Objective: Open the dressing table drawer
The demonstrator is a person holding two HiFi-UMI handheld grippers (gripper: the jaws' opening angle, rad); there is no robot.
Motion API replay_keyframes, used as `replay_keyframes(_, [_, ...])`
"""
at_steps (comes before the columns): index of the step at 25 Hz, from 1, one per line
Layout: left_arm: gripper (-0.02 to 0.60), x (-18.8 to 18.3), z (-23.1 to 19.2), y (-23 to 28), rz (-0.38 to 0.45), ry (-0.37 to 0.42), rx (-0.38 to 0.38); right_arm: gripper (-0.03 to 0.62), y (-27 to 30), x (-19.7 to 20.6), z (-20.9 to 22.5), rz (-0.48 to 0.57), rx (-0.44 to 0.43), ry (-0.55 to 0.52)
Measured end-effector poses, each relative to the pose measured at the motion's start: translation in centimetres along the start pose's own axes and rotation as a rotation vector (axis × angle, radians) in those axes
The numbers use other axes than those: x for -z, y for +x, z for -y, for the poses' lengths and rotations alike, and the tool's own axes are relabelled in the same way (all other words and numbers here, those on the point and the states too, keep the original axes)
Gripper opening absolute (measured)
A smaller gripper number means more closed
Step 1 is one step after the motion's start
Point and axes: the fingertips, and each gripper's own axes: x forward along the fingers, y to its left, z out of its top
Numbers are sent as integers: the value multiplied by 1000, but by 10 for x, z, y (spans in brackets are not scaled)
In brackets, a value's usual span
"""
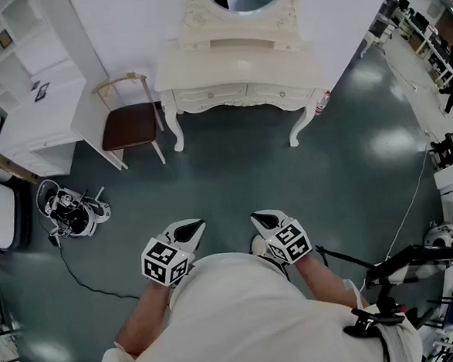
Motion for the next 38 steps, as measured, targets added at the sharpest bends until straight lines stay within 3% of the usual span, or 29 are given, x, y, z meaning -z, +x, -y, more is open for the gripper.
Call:
replay_keyframes(7, [3, 33, -9, -59, -6, -1, 36, -3, 15, -7, -66, -5, 36, 0])
replay_keyframes(15, [3, 51, -30, -65, -25, -47, 27, -3, 25, -9, -74, -38, 35, -10])
replay_keyframes(22, [3, 8, -56, -16, -13, -52, -17, 4, 54, -38, -1, -19, 3, 1])
replay_keyframes(24, [3, -2, -68, -1, -22, -66, -37, 43, 67, -49, 25, -15, -10, 6])
replay_keyframes(33, [3, -73, -119, 93, -30, -65, -119, 37, 109, -91, 145, 5, -65, -5])
replay_keyframes(38, [3, -100, -137, 123, -34, -62, -111, 31, 135, -102, 186, 0, -62, 25])
